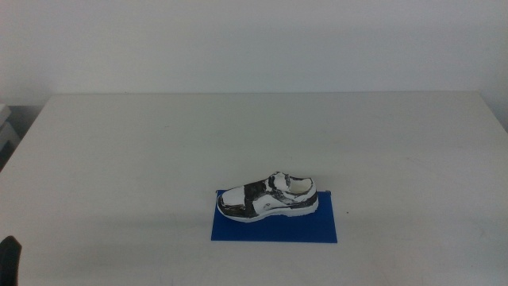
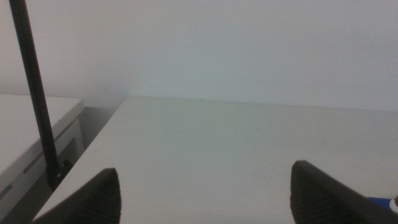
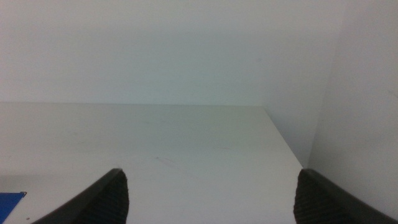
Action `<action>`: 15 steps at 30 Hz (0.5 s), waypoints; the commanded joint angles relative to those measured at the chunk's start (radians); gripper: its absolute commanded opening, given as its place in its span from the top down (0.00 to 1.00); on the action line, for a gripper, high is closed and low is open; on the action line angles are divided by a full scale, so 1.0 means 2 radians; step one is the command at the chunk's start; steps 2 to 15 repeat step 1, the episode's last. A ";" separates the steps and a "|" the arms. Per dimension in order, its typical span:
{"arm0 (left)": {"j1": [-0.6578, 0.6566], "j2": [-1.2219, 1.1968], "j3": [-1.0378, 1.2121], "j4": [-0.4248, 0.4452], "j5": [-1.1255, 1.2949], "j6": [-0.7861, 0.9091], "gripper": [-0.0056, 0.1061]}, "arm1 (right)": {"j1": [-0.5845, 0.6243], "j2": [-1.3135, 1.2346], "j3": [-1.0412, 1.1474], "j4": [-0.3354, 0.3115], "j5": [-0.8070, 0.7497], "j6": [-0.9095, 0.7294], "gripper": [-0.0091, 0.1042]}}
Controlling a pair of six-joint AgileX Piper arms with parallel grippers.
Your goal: Use one arm to grab the shoe from the table and place it on the mat.
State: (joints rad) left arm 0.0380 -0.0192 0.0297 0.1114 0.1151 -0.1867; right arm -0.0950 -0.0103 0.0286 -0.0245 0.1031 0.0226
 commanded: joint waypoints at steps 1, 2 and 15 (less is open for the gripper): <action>-0.002 -0.003 0.003 -0.002 -0.041 -0.001 0.11 | -0.005 -0.013 0.003 -0.007 -0.037 -0.003 0.11; -0.002 -0.003 0.003 -0.002 -0.041 -0.001 0.11 | -0.005 -0.013 0.003 -0.007 -0.037 -0.003 0.11; -0.002 -0.003 0.003 -0.002 -0.041 -0.001 0.11 | -0.005 -0.013 0.003 -0.007 -0.037 -0.003 0.11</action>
